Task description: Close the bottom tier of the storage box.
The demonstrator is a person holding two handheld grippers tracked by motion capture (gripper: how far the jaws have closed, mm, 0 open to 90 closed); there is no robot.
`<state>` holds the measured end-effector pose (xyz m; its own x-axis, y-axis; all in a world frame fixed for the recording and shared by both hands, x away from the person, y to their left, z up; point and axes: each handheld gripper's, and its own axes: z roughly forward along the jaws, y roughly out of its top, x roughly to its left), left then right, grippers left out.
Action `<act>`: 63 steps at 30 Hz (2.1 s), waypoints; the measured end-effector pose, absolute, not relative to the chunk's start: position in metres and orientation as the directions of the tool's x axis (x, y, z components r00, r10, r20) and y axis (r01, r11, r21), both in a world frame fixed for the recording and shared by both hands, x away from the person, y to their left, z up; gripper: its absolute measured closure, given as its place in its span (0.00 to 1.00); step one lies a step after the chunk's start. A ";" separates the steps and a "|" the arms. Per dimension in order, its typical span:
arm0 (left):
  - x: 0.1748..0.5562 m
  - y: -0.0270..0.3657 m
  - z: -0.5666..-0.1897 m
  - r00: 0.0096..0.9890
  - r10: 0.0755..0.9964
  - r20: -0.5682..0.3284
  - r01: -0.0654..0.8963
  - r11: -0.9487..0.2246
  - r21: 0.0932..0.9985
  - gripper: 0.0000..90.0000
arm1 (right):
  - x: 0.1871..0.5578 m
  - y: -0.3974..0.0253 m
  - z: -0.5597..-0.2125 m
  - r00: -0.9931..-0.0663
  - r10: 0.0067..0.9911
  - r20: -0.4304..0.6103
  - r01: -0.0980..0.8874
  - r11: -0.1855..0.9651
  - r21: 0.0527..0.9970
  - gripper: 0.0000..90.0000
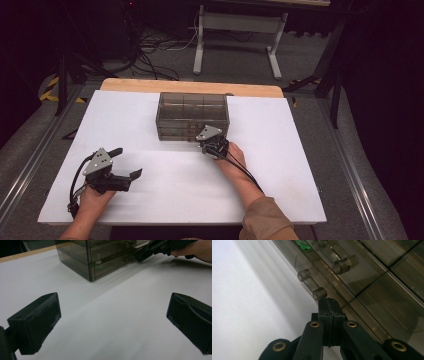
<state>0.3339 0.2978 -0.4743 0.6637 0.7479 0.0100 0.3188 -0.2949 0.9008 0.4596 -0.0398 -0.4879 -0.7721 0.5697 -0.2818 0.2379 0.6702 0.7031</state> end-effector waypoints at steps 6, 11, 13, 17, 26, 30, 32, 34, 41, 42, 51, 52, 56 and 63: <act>0.334 0.297 -0.475 0.662 0.749 0.004 0.321 -0.289 0.902 0.00 | 0.461 -0.037 -0.491 -0.754 0.586 -0.298 0.241 0.669 0.703 1.00; 0.334 0.297 -0.475 0.662 0.750 0.004 0.321 -0.289 0.902 0.00 | 0.463 -0.037 -0.490 -0.751 0.591 -0.295 0.244 0.663 0.707 1.00; 0.334 0.297 -0.475 0.662 0.750 0.005 0.321 -0.289 0.902 0.00 | 0.463 -0.037 -0.490 -0.749 0.592 -0.297 0.245 0.664 0.706 1.00; 0.334 0.297 -0.475 0.661 0.750 0.004 0.321 -0.287 0.902 0.00 | 0.463 -0.036 -0.491 -0.744 0.604 -0.287 0.255 0.654 0.712 1.00; 0.335 0.297 -0.475 0.661 0.750 0.000 0.319 -0.281 0.905 0.00 | 0.458 -0.042 -0.478 -0.770 0.586 -0.251 0.243 0.634 0.734 1.00; 0.335 0.297 -0.475 0.662 0.749 0.005 0.315 -0.285 0.906 0.00 | 0.454 -0.044 -0.471 -0.784 0.572 -0.242 0.235 0.633 0.737 0.98; 0.335 0.297 -0.475 0.661 0.750 -0.002 0.318 -0.278 0.906 0.00 | 0.451 -0.045 -0.467 -0.799 0.556 -0.228 0.228 0.631 0.741 0.95; 0.335 0.297 -0.475 0.661 0.750 -0.002 0.318 -0.277 0.907 0.00 | 0.448 -0.046 -0.464 -0.805 0.548 -0.228 0.220 0.632 0.743 0.91; 0.335 0.298 -0.474 0.660 0.751 -0.003 0.317 -0.275 0.908 0.00 | 0.439 -0.053 -0.450 -0.827 0.532 -0.179 0.206 0.585 0.785 0.64; 0.335 0.298 -0.474 0.661 0.751 -0.004 0.317 -0.275 0.908 0.00 | 0.437 -0.055 -0.449 -0.827 0.535 -0.173 0.206 0.576 0.791 0.61; 0.336 0.299 -0.474 0.658 0.753 0.003 0.313 -0.277 0.908 0.00 | 0.433 -0.064 -0.444 -0.850 0.512 -0.123 0.218 0.555 0.803 0.19; 0.336 0.299 -0.474 0.658 0.753 0.002 0.314 -0.276 0.908 0.00 | 0.432 -0.064 -0.443 -0.851 0.512 -0.120 0.219 0.552 0.804 0.14; 0.335 0.299 -0.474 0.658 0.753 -0.008 0.317 -0.268 0.910 0.00 | 0.429 -0.066 -0.441 -0.851 0.511 -0.119 0.208 0.538 0.817 0.04; 0.335 0.299 -0.474 0.660 0.751 0.001 0.311 -0.274 0.910 0.00 | 0.420 -0.072 -0.438 -0.854 0.509 -0.107 0.189 0.495 0.848 0.00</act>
<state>0.3352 0.2990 -0.4738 0.6598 0.7515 0.0011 0.3105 -0.2739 0.9103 0.4197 -0.0718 -0.4377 -0.8540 0.5093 -0.1067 0.1894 0.4951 0.8479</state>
